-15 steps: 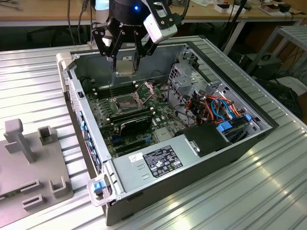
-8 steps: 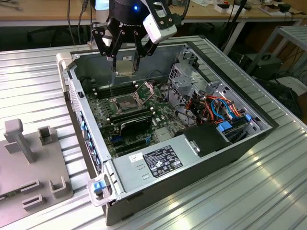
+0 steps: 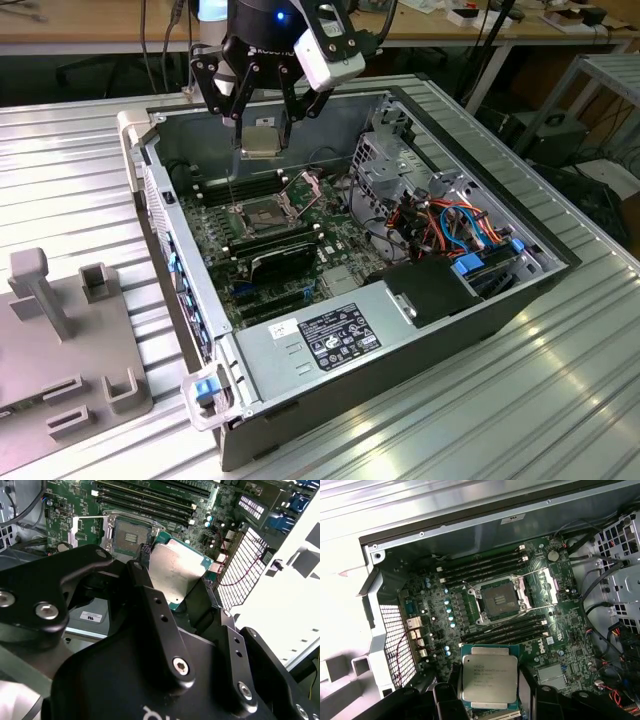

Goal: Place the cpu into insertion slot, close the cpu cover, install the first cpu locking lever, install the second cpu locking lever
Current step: 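Place the cpu into insertion slot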

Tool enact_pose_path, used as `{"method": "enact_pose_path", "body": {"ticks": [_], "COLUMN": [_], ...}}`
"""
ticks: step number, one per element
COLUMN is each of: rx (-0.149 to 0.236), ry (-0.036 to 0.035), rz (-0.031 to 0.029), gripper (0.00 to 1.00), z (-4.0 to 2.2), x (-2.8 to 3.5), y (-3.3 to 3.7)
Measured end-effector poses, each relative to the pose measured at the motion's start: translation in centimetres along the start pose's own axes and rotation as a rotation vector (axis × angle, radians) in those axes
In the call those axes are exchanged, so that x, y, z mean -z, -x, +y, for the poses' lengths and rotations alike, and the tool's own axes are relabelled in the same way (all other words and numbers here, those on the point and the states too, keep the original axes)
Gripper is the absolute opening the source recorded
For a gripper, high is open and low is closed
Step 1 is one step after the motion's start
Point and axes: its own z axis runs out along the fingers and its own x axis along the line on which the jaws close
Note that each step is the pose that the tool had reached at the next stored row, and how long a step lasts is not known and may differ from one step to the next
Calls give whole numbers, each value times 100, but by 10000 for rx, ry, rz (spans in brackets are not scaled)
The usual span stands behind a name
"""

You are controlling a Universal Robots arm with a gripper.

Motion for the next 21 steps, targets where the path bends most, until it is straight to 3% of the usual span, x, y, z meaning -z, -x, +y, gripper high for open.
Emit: {"method": "enact_pose_path", "body": {"ticks": [11,19,21], "rx": [-30,-1128,-1256], "ry": [0,-27,-31], "rz": [-2,-51,-56], "gripper": [54,54,54], "z": [0,4,9], "x": [0,-1,-1], "y": [0,-1,-3]}}
